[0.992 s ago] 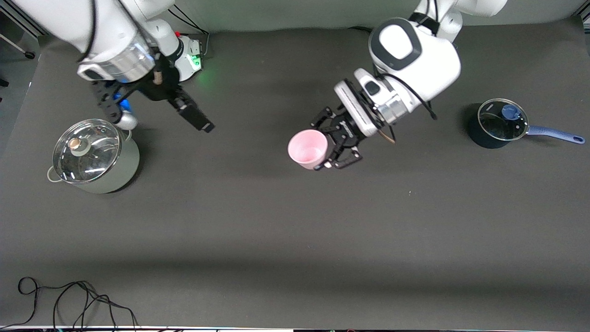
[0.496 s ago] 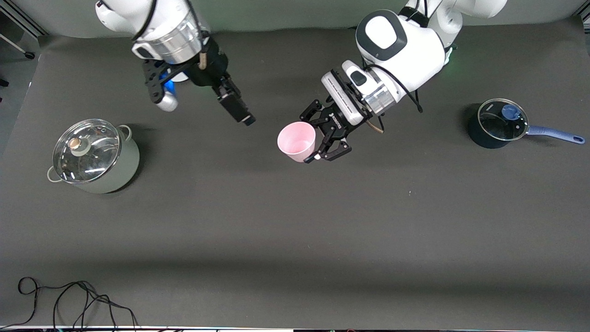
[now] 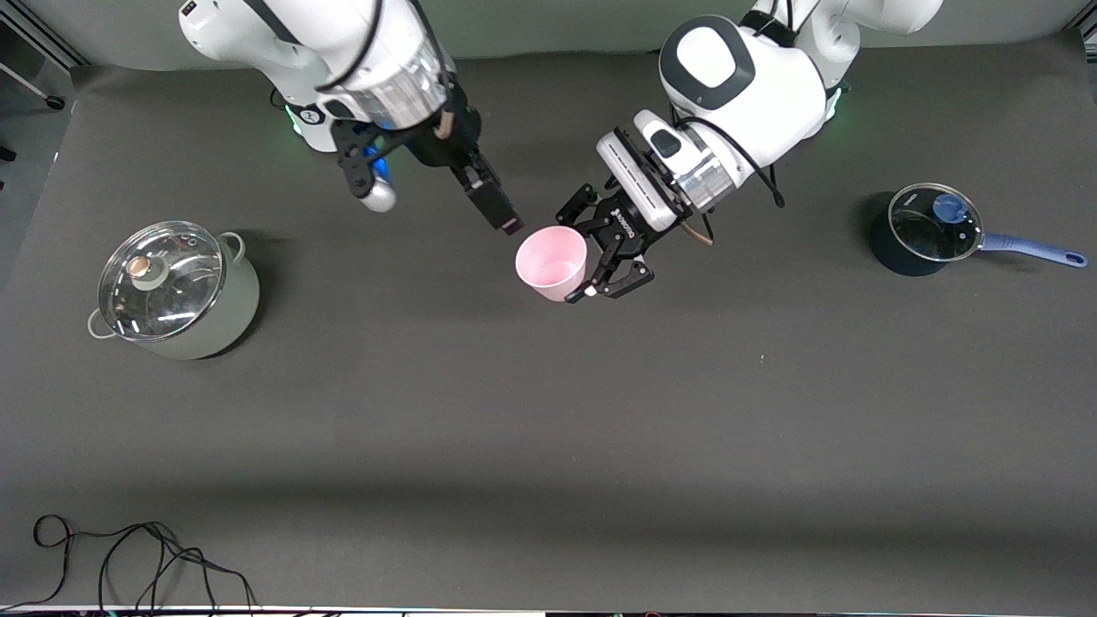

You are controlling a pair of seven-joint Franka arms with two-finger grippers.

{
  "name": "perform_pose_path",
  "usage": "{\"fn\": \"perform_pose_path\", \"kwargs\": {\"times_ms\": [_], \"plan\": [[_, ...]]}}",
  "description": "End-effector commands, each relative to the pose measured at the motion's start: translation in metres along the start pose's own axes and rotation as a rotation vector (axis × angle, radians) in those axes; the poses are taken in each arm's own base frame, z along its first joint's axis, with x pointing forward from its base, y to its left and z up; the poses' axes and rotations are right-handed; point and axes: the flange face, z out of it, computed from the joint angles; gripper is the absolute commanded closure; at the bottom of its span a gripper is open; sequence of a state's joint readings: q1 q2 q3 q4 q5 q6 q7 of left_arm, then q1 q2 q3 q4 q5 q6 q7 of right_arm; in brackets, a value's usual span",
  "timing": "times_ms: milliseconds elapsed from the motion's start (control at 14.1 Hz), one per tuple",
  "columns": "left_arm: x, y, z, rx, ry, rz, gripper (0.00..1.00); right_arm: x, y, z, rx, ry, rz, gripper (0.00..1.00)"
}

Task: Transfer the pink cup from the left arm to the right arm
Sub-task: 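Carry the cup to mid-table while the right gripper approaches it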

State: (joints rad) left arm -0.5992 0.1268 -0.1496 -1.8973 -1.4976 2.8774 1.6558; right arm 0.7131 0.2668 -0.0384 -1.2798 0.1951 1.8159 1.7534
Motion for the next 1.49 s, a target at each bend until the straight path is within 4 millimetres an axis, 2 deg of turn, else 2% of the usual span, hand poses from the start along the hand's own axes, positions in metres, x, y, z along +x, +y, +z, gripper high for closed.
{"fn": "perform_pose_path", "kwargs": {"times_ms": [0, 213, 354, 425, 496, 567, 638, 1276, 1417], "plan": [[0.009, 0.006, 0.004, 0.009, 0.020, -0.021, 0.60, -0.010, -0.010, 0.018, 0.008, 0.012, 0.010, 0.00], [0.010, 0.004, 0.005, 0.015, 0.022, -0.036, 0.60, -0.009, -0.016, 0.028, 0.027, 0.011, 0.014, 0.02], [0.008, 0.007, 0.008, 0.022, 0.016, -0.035, 0.59, -0.008, -0.018, 0.034, 0.027, 0.013, 0.015, 0.07], [0.009, 0.007, 0.007, 0.023, 0.017, -0.036, 0.59, -0.007, -0.019, 0.038, 0.021, 0.015, 0.016, 0.14], [0.009, 0.007, 0.007, 0.023, 0.017, -0.036, 0.59, -0.007, -0.019, 0.039, 0.020, 0.017, 0.014, 0.39], [0.009, 0.007, 0.007, 0.023, 0.017, -0.036, 0.59, -0.006, -0.019, 0.042, 0.017, 0.030, 0.009, 0.82], [0.008, 0.007, 0.007, 0.027, 0.015, -0.036, 0.58, -0.006, -0.020, 0.043, 0.021, 0.048, 0.002, 1.00], [0.007, 0.006, 0.007, 0.028, 0.014, -0.044, 0.57, -0.001, -0.022, 0.040, 0.033, 0.051, -0.007, 1.00], [0.005, 0.007, 0.009, 0.026, 0.014, -0.056, 0.54, 0.001, -0.024, 0.039, 0.043, 0.051, -0.008, 1.00]]}}
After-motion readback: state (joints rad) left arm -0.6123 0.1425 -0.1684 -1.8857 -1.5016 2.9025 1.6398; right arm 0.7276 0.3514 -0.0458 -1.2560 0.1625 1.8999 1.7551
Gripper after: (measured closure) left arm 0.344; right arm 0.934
